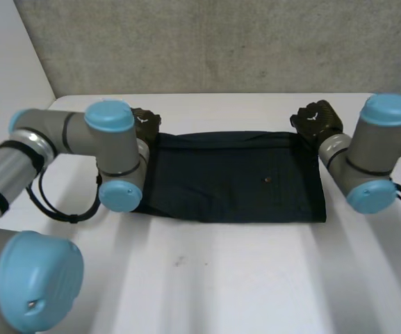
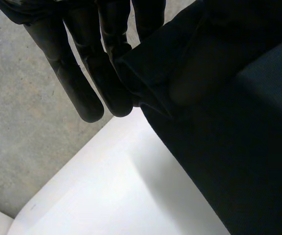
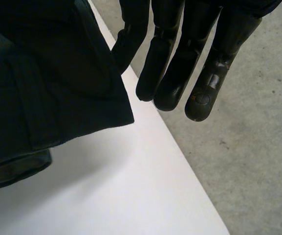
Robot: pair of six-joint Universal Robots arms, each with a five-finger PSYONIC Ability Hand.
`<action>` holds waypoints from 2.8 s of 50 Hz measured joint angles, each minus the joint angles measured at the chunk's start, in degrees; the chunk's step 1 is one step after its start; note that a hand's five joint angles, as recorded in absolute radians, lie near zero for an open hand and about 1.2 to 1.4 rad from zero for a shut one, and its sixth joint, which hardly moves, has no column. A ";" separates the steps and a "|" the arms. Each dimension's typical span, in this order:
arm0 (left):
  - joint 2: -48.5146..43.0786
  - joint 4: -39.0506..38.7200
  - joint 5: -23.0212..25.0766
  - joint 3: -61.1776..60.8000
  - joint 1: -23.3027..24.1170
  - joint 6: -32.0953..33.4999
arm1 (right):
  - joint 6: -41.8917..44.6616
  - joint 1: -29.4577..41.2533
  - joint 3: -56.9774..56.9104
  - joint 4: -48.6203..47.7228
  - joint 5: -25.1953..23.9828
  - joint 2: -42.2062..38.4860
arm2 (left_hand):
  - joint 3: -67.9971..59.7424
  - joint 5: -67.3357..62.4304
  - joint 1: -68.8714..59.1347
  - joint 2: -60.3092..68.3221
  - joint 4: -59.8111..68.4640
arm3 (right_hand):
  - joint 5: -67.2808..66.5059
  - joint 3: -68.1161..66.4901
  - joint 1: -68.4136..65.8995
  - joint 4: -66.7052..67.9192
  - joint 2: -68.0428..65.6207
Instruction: Fold the shorts.
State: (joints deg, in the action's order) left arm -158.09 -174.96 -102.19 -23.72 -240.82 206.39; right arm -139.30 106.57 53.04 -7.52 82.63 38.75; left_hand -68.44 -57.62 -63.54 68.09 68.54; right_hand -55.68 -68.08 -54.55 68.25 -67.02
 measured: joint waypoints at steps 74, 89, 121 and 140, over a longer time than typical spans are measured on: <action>46.00 -13.10 7.22 -63.93 -3.71 -14.31 | 7.88 -6.78 29.22 3.26 -1.06 26.09 | 56.46 55.00 52.33 -56.86 -56.81 | 0.89 0.63 0.85 -0.03 0.42; 47.18 -13.29 7.09 -62.17 -3.84 -16.16 | 11.36 20.32 16.98 2.95 -10.10 16.64 | 56.46 55.00 52.33 -56.86 -56.81 | -0.20 -0.73 -0.72 -0.01 0.43; 25.84 -4.92 11.28 -35.20 6.86 -23.21 | -34.91 7.51 14.03 10.29 -9.63 13.00 | 56.46 55.00 52.34 -56.86 -56.81 | 52.37 56.19 43.14 -54.97 54.68; 17.79 7.89 0.38 -29.87 8.26 -17.89 | -23.88 7.74 11.29 14.07 -4.20 9.55 | 56.46 55.00 53.06 -56.86 -56.81 | 52.90 57.38 44.34 -54.96 54.68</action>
State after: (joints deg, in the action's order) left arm -140.30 -167.07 -101.81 -53.59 -232.56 188.50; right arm -163.18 114.31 64.33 6.55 78.43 48.30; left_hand -11.98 -2.62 -10.49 11.23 11.73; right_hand -2.78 -10.69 -10.21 13.29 -12.34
